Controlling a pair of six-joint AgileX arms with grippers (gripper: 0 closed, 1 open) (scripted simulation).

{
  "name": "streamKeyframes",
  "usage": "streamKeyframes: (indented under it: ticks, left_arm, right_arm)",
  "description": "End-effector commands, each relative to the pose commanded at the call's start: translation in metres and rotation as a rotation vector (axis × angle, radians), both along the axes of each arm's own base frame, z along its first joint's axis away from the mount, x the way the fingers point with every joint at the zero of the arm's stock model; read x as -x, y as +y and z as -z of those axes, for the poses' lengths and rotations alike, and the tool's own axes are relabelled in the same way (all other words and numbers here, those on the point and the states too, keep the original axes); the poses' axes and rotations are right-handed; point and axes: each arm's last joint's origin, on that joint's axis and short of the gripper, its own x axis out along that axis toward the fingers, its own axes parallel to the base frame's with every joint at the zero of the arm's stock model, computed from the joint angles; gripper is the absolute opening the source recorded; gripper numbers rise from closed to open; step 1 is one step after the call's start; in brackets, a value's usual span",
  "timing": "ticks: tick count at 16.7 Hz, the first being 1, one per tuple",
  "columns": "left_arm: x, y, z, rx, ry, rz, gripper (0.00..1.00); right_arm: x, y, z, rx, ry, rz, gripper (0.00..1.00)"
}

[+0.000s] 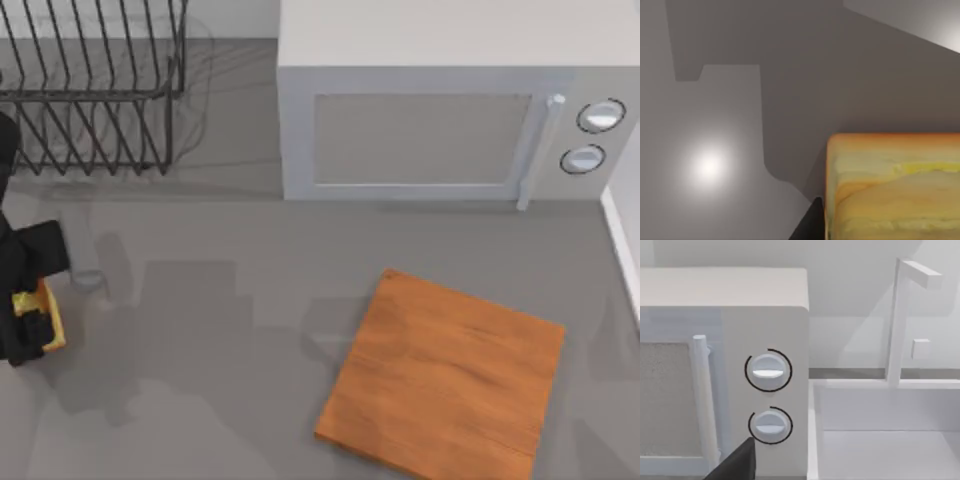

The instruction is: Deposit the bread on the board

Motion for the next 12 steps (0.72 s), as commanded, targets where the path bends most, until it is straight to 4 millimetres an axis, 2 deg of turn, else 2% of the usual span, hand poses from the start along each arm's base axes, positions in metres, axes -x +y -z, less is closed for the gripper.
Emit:
streamKeyframes:
  ticks: [4, 7, 9, 12]
  left_arm:
    - [0.0, 0.0, 0.0, 0.0, 0.0, 0.0, 0.0]
    - [0.0, -0.001, -0.009, 0.005, -0.002, -0.001, 0.0]
    - [-0.003, -0.001, -0.024, 0.006, -0.003, 0.005, 0.0]
    - [-0.003, -0.002, -0.058, 0.007, 0.017, 0.006, 0.0]
  right_arm:
    - [0.0, 0.0, 0.0, 0.0, 0.0, 0.0, 1.0]
    - [0.0, 0.0, 0.0, 0.0, 0.0, 0.0, 1.0]
    - [0.0, 0.0, 0.0, 0.0, 0.0, 0.0, 1.0]
    - [0.0, 0.0, 0.0, 0.0, 0.0, 0.0, 1.0]
